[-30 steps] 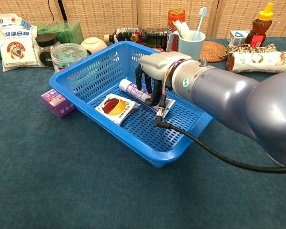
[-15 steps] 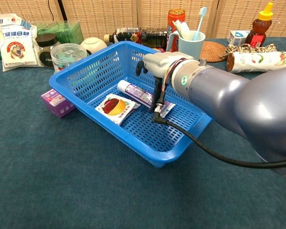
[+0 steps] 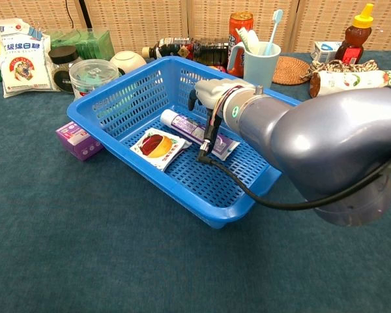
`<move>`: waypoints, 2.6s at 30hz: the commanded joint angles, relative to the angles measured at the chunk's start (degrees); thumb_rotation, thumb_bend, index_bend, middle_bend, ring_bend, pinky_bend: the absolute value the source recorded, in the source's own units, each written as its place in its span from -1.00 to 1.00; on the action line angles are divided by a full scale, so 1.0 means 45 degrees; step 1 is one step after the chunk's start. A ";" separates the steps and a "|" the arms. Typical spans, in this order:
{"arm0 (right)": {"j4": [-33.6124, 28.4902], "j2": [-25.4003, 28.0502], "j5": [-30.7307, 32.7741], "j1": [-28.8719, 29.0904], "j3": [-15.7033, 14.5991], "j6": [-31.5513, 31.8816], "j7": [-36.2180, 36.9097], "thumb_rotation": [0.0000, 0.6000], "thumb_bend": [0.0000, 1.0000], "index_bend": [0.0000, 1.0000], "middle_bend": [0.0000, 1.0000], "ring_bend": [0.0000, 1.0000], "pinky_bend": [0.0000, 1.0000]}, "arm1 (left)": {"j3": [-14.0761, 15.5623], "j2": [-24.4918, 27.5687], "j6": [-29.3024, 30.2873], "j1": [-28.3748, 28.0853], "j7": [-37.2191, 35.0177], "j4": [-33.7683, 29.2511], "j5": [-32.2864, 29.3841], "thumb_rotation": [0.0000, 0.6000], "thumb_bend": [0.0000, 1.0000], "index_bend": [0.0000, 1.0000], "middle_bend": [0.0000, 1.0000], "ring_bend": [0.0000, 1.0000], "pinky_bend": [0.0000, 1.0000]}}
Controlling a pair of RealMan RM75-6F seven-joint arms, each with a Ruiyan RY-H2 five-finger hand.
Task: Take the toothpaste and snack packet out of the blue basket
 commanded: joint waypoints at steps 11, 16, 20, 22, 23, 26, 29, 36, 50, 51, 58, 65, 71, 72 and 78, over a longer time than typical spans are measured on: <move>0.1904 -0.1093 -0.0752 0.0265 -0.0248 -0.0464 0.0314 1.00 -0.98 -0.33 -0.33 -0.25 -0.13 | -0.0022 0.0076 -0.0119 -0.0056 -0.0238 0.0064 -0.0076 1.00 -0.09 -1.00 -1.00 -1.00 -1.00; 0.2113 -0.1302 -0.1320 0.0165 -0.0378 -0.0286 0.0462 1.00 -0.59 -0.04 0.02 0.10 0.16 | -0.0002 0.0100 -0.0120 -0.0053 -0.0279 0.0063 -0.0038 1.00 -0.09 -1.00 -1.00 -1.00 -1.00; 0.1770 -0.1137 -0.1965 -0.0025 -0.0375 0.0066 0.0726 1.00 -0.30 0.07 0.13 0.21 0.21 | 0.0018 0.0080 -0.0150 -0.0064 -0.0231 0.0056 -0.0015 1.00 -0.09 -1.00 -1.00 -1.00 -1.00; 0.1437 -0.0950 -0.2285 -0.0158 -0.0326 0.0287 0.0902 1.00 -0.20 0.08 0.15 0.22 0.22 | 0.0026 0.0071 -0.0170 -0.0074 -0.0208 0.0049 -0.0004 1.00 -0.09 -1.00 -1.00 -1.00 -1.00; 0.1186 -0.0805 -0.2437 -0.0250 -0.0313 0.0386 0.0962 1.00 -0.16 0.09 0.15 0.23 0.22 | 0.0030 0.0066 -0.0175 -0.0078 -0.0196 0.0047 0.0003 1.00 -0.09 -1.00 -1.00 -1.00 -1.00; 0.0251 -0.0259 -0.2881 -0.0516 -0.0229 0.0846 0.1040 1.00 -0.09 0.10 0.16 0.23 0.22 | 0.0048 0.0046 -0.0170 -0.0074 -0.0130 0.0028 0.0028 1.00 -0.09 -1.00 -1.00 -1.00 -1.00; -0.0852 0.0390 -0.3220 -0.0790 -0.0128 0.1286 0.1003 1.00 -0.05 0.10 0.16 0.23 0.22 | 0.0064 0.0039 -0.0149 -0.0067 -0.0088 -0.0002 0.0070 1.00 -0.09 -1.00 -1.00 -1.00 -1.00; -0.3385 0.2479 -0.4120 -0.1421 0.0270 0.2373 0.0708 1.00 -0.05 0.11 0.16 0.23 0.22 | 0.0110 0.0033 -0.0048 -0.0015 -0.0018 -0.0055 0.0176 1.00 -0.09 -1.00 -1.00 -1.00 -1.00; -0.3215 0.7234 -0.2702 -0.3599 0.0554 0.1121 0.1635 1.00 -0.05 0.10 0.16 0.23 0.22 | 0.0176 -0.0041 0.0016 0.0017 0.0261 -0.0173 0.0296 1.00 -0.09 -1.00 -1.00 -1.00 -1.00; -0.3035 0.7493 -0.2516 -0.3841 0.0316 0.0874 0.1696 1.00 -0.05 0.11 0.16 0.22 0.22 | 0.0168 -0.0053 -0.0016 0.0001 0.0279 -0.0174 0.0267 1.00 -0.09 -1.00 -1.00 -1.00 -1.00; -0.2157 0.8294 -0.1788 -0.4854 -0.0575 -0.0620 0.3034 1.00 -0.05 0.12 0.10 0.11 0.22 | 0.0170 -0.0087 -0.0113 -0.0042 0.0435 -0.0259 0.0189 1.00 -0.09 -1.00 -1.00 -1.00 -1.00; -0.1496 0.8401 -0.1477 -0.5230 -0.1313 -0.1942 0.3804 1.00 -0.05 -0.11 -0.25 -0.20 0.05 | 0.0235 -0.0048 -0.0087 -0.0022 0.0450 -0.0323 0.0318 1.00 -0.09 -1.00 -1.00 -1.00 -1.00; -0.1520 0.8471 -0.1980 -0.5458 -0.1618 -0.2459 0.4723 1.00 -0.14 -0.69 -0.83 -0.67 -0.29 | 0.0252 -0.0048 -0.0116 -0.0035 0.0426 -0.0306 0.0331 1.00 -0.09 -1.00 -1.00 -1.00 -1.00; -0.1579 0.8475 -0.2078 -0.5479 -0.1673 -0.2455 0.4796 1.00 -0.18 -0.73 -0.85 -0.67 -0.29 | 0.0253 -0.0052 -0.0123 -0.0039 0.0439 -0.0306 0.0329 1.00 -0.09 -1.00 -1.00 -1.00 -1.00; -0.2471 0.8642 -0.3600 -0.5912 -0.1699 -0.0948 0.5512 1.00 -0.33 -0.81 -0.92 -0.68 -0.32 | 0.0251 -0.0087 -0.0118 -0.0044 0.0478 -0.0303 0.0330 1.00 -0.09 -1.00 -1.00 -1.00 -1.00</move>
